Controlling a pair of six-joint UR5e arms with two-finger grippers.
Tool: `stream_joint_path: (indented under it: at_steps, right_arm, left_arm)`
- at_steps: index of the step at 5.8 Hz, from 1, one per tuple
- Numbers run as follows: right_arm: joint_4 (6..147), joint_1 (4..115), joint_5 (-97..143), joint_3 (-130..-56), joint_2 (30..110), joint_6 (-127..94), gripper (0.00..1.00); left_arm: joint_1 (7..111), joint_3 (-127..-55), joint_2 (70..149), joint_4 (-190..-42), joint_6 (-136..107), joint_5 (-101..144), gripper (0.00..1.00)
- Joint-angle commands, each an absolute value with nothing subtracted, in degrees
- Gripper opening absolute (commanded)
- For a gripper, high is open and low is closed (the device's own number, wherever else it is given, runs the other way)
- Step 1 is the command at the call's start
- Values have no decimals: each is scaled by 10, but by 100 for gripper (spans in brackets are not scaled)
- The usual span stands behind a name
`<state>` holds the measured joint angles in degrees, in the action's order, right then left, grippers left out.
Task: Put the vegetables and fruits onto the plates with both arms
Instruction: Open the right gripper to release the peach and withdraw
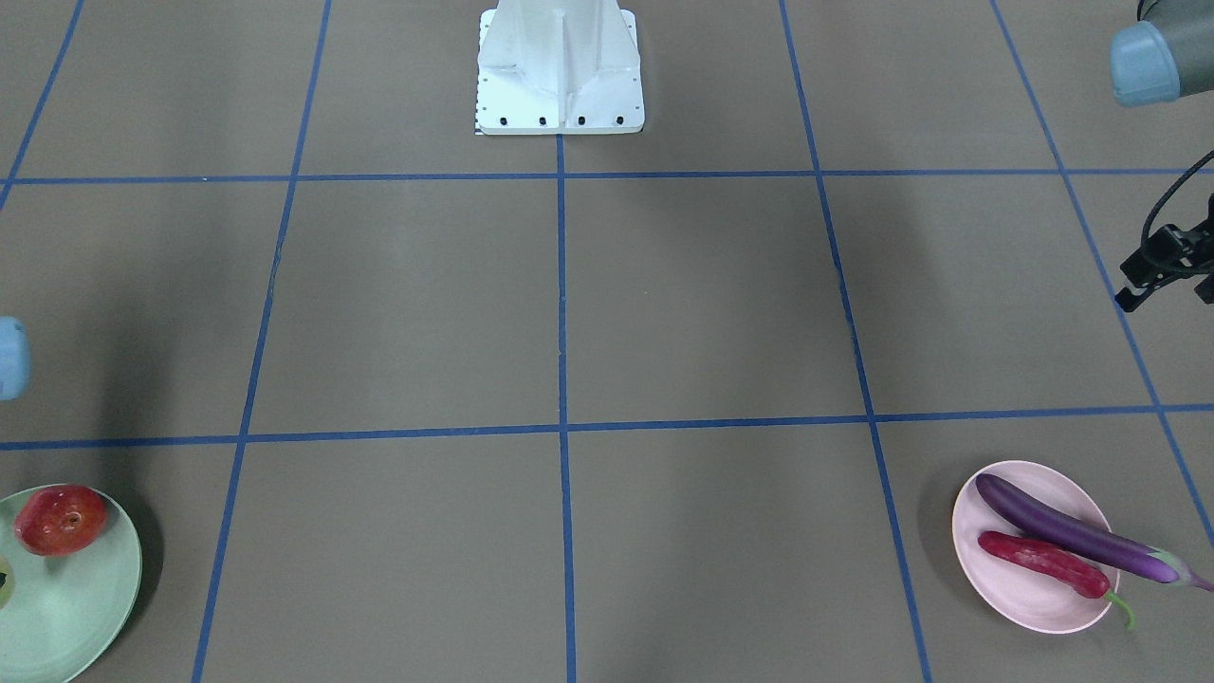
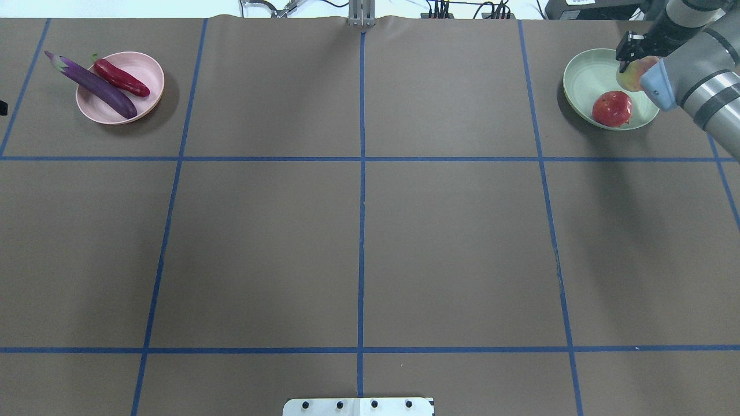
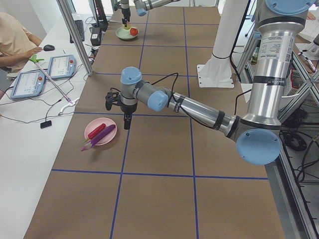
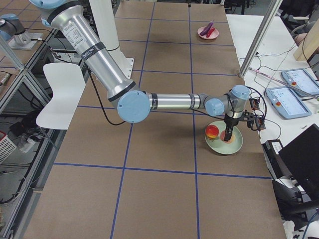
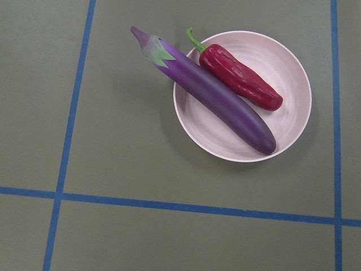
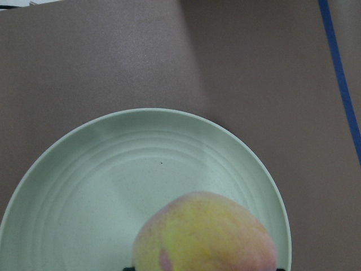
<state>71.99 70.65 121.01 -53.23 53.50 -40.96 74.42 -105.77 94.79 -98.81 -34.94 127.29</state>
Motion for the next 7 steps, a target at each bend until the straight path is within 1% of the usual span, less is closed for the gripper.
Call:
stream_joint_path:
  at_steps: [1, 3, 4, 5, 6, 7]
  right_arm:
    - [708, 711, 1219, -572, 561, -409, 100]
    - [748, 744, 1305, -709, 625, -405, 100]
    - [785, 753, 1334, -853, 708, -405, 100]
    - [856, 747, 1335, -983, 764, -405, 100]
    - [915, 744, 1336, -1086, 815, -403, 100]
    - [918, 745, 1336, -1135, 860, -385, 100]
  left_arm:
    - [745, -1085, 913, -988, -338, 1274, 100]
    - [744, -1136, 869, -974, -337, 1290, 100]
    - [745, -1165, 839, -960, -317, 1295, 100]
    - [745, -1172, 825, -928, -248, 1295, 100]
    - [746, -1168, 820, -898, -176, 1296, 100]
    - [754, -1165, 820, -877, -142, 1296, 100]
